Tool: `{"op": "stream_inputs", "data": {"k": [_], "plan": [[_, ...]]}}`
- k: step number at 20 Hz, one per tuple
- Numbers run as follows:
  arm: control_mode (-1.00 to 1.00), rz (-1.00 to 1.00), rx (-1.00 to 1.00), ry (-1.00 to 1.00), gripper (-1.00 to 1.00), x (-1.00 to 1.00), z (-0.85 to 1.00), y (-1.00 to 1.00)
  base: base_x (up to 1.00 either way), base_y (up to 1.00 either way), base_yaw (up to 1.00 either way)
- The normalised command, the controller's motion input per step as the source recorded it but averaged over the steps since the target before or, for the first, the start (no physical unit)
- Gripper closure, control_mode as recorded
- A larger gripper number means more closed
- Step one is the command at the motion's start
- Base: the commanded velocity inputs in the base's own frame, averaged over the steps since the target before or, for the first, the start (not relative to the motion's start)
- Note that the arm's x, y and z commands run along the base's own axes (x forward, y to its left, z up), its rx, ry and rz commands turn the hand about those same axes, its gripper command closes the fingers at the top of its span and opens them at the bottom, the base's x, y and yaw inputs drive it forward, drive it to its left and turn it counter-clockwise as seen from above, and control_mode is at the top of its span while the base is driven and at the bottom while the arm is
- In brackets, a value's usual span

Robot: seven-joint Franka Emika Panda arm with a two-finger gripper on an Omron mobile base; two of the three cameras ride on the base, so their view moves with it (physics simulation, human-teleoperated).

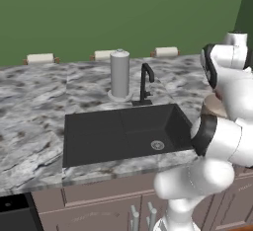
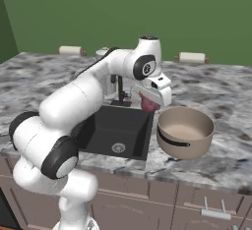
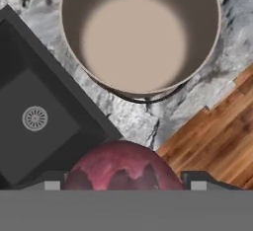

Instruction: Dump the onion from the pot into the sink. Then turn on the water and wash the onion. Then turn off the water and put the onion back in the pot.

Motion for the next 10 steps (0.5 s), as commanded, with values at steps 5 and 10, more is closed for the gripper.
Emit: {"op": "stream_inputs", "data": {"k": [5, 10], "plan": [[-1.00, 0.00, 0.10, 0.11, 1.00, 0.54, -0.50, -0.72, 0.00, 0.00, 0.00], [-1.00, 0.00, 0.09, 0.02, 1.00, 0.48, -0.51, -0.54, 0.00, 0.00, 0.00]]}}
